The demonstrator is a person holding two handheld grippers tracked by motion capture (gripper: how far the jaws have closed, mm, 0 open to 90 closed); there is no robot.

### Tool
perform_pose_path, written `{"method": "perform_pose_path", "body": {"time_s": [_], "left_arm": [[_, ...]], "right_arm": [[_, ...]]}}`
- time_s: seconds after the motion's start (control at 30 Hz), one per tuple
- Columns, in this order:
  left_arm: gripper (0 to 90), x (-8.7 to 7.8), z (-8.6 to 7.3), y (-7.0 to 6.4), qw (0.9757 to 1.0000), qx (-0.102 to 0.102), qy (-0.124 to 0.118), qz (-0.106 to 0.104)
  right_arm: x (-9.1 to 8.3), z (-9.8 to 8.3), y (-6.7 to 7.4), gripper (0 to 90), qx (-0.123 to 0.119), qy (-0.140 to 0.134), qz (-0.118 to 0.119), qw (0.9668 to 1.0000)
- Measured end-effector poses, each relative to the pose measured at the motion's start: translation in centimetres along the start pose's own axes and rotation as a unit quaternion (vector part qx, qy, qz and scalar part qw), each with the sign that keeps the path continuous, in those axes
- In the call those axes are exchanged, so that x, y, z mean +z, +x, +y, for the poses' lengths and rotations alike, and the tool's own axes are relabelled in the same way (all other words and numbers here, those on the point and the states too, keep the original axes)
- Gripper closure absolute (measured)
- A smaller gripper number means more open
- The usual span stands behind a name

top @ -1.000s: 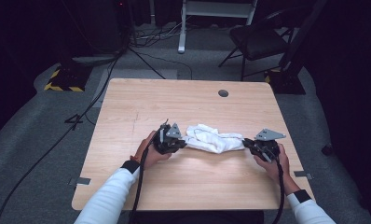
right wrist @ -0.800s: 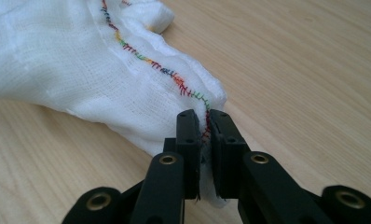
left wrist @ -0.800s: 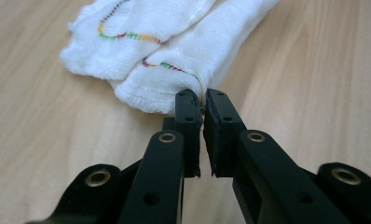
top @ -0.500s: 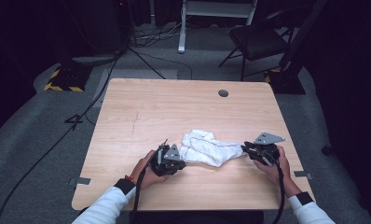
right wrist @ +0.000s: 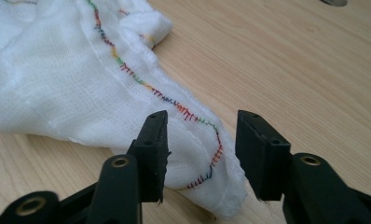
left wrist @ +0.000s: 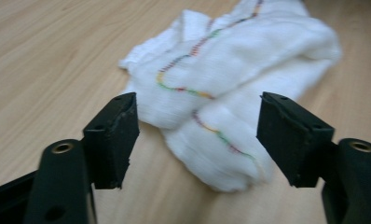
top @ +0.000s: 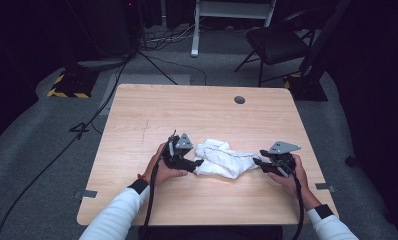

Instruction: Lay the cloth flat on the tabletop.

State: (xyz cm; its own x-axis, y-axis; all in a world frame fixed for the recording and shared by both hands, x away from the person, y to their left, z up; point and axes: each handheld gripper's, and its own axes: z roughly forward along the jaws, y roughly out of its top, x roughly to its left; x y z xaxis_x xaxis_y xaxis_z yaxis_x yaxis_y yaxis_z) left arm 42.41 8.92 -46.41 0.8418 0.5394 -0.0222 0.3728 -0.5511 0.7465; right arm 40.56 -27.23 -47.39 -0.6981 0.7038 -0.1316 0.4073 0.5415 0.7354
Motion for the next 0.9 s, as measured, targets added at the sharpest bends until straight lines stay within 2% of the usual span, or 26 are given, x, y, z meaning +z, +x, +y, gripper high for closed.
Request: {"method": "perform_pose_path", "body": {"time_s": [0.07,0.13,0.23,0.33,0.4,0.43,0.47,0.53,0.6,0.67,0.77,0.87,0.9], "left_arm": [[27.2,1.0,0.3,0.5,0.9999,0.004,0.007,-0.007],[26.2,1.8,0.5,0.8,0.9997,0.011,0.006,-0.020],[23.9,3.0,0.8,1.1,0.9992,0.015,0.018,-0.032],[25.5,3.8,1.0,1.4,0.9986,0.017,0.034,-0.036],[39.9,4.2,1.0,1.7,0.9976,0.021,0.044,-0.049],[44.8,4.3,1.1,1.7,0.9971,0.028,0.047,-0.053],[54.5,4.4,1.1,1.7,0.9968,0.032,0.047,-0.056],[66.2,4.4,1.2,1.7,0.9964,0.043,0.046,-0.056],[75.4,4.1,1.4,1.5,0.9962,0.058,0.047,-0.044],[83.4,3.3,1.7,1.5,0.9969,0.062,0.028,-0.038],[85.4,1.4,2.4,1.5,0.9972,0.070,-0.003,-0.026],[85.8,-0.1,2.9,1.5,0.9971,0.065,-0.032,-0.021],[85.9,-0.5,3.1,1.5,0.9968,0.069,-0.037,-0.014]], "right_arm": [[0.3,0.0,-0.1,49.4,0.003,0.009,-0.007,0.9999],[0.5,-0.2,-0.4,46.6,0.014,0.016,-0.013,0.9997],[1.1,-0.5,-1.2,43.7,0.035,0.033,-0.018,0.9987],[1.5,-0.8,-2.0,42.1,0.058,0.040,0.002,0.9975],[1.6,-0.8,-2.0,45.2,0.060,0.040,0.008,0.9974],[1.6,-0.8,-2.0,50.6,0.056,0.041,0.012,0.9975],[1.6,-0.7,-1.9,55.7,0.051,0.040,0.018,0.9978],[1.6,-0.6,-1.6,68.3,0.040,0.038,0.027,0.9981],[1.6,-0.5,-1.3,79.5,0.028,0.029,0.031,0.9987],[1.4,-0.3,-1.1,83.1,0.017,0.021,0.024,0.9993],[0.6,0.2,-1.1,83.9,0.009,-0.002,0.005,0.9999],[-0.6,1.1,-1.1,84.1,0.004,-0.034,-0.016,0.9993],[-1.0,1.4,-1.1,84.1,0.003,-0.043,-0.021,0.9988]]}}
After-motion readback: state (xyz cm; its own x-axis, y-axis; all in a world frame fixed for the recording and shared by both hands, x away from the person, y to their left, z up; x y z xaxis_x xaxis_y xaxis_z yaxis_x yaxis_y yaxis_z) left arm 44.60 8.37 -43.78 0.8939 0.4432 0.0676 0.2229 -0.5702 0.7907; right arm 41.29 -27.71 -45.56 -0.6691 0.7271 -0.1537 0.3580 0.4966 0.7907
